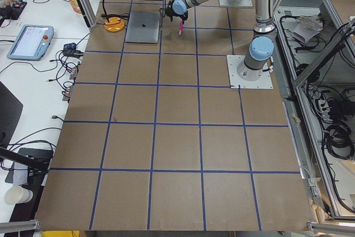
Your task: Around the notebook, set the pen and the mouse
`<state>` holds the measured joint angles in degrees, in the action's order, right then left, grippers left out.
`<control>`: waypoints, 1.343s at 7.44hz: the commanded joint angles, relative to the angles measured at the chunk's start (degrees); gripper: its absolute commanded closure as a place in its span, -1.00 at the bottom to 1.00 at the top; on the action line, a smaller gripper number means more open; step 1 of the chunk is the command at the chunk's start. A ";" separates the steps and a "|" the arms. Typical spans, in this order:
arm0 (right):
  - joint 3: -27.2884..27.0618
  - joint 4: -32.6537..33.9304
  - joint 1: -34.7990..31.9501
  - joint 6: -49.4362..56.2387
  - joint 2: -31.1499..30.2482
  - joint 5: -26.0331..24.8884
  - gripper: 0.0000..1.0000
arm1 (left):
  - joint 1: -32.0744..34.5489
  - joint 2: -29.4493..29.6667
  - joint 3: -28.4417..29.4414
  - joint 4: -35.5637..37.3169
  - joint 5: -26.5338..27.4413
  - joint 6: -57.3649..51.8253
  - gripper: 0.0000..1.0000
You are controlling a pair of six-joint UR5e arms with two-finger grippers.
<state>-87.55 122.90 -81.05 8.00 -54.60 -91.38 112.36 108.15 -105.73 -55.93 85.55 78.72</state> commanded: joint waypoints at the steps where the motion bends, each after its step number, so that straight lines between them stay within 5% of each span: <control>1: -0.60 0.15 0.10 0.26 0.37 -1.16 0.20 | -3.44 -6.86 0.88 -6.16 0.05 -27.88 -0.94; 2: -0.60 0.15 0.10 0.18 0.46 -3.34 -0.02 | -5.37 -9.77 2.36 -11.95 0.32 -40.19 -0.93; 3: -0.51 0.23 0.10 0.18 0.46 -3.27 -0.96 | -7.92 -11.80 4.72 -18.18 0.41 -52.84 -0.93; 6: 0.45 -1.16 0.10 0.18 -0.67 -3.01 -1.00 | -15.66 -14.63 17.01 -36.13 1.99 -76.31 -0.97; 10: 0.37 -15.96 -0.33 -0.17 -15.39 -2.48 -1.00 | -16.20 -15.86 18.28 -34.95 1.29 -76.00 -1.00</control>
<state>-87.14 113.49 -81.11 8.06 -64.08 -94.01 96.33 92.44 -87.73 -91.45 87.12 2.32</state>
